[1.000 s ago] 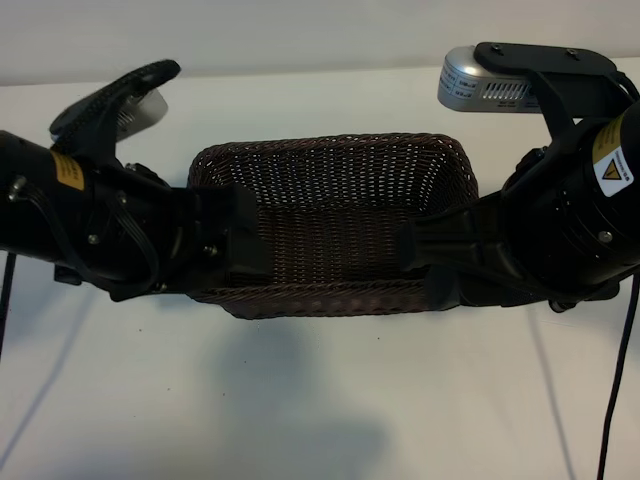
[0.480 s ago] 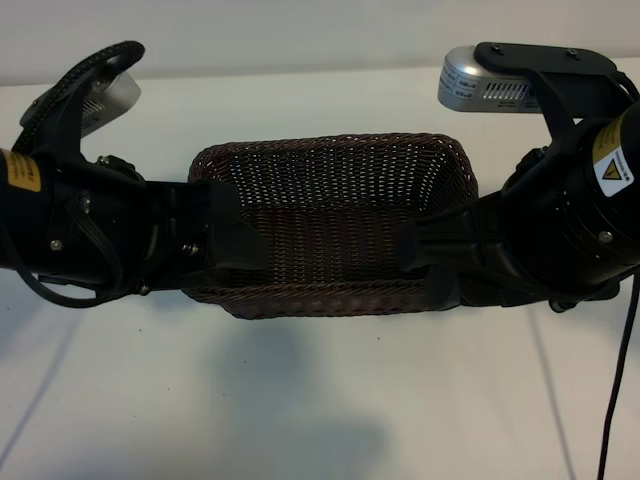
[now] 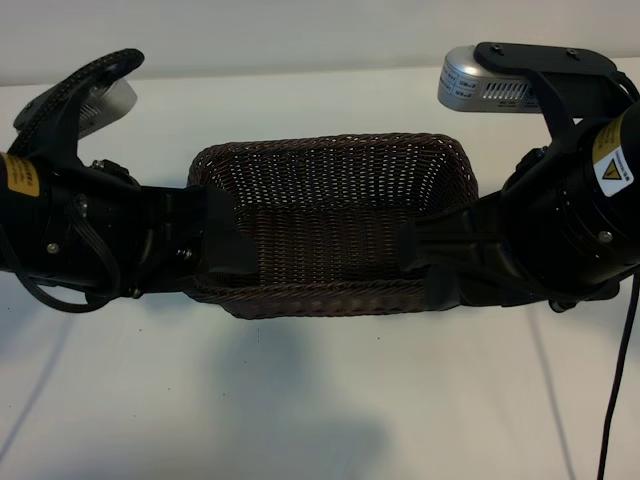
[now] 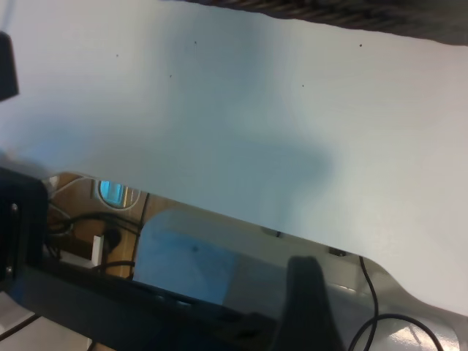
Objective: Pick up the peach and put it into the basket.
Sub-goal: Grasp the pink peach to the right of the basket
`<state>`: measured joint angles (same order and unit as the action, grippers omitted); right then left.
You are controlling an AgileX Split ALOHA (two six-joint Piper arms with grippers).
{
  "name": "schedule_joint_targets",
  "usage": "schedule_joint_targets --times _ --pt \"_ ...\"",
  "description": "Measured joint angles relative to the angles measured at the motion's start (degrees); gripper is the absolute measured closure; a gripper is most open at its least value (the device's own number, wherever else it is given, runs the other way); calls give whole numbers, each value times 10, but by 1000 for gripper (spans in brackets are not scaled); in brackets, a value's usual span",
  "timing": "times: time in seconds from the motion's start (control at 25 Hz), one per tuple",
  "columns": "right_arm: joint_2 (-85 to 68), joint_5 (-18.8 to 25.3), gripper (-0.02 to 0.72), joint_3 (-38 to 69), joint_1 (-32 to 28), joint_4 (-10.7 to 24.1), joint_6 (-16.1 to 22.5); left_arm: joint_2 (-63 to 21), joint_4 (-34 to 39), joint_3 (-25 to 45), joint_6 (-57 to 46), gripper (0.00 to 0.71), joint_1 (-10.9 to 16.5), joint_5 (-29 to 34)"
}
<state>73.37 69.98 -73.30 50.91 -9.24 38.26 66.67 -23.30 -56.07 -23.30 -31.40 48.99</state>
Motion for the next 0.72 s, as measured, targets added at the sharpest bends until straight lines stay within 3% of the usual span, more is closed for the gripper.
schedule_joint_targets --times 0.72 --pt "0 0 196 0 0 0 0 0 -3 0 2 147 0 -10"
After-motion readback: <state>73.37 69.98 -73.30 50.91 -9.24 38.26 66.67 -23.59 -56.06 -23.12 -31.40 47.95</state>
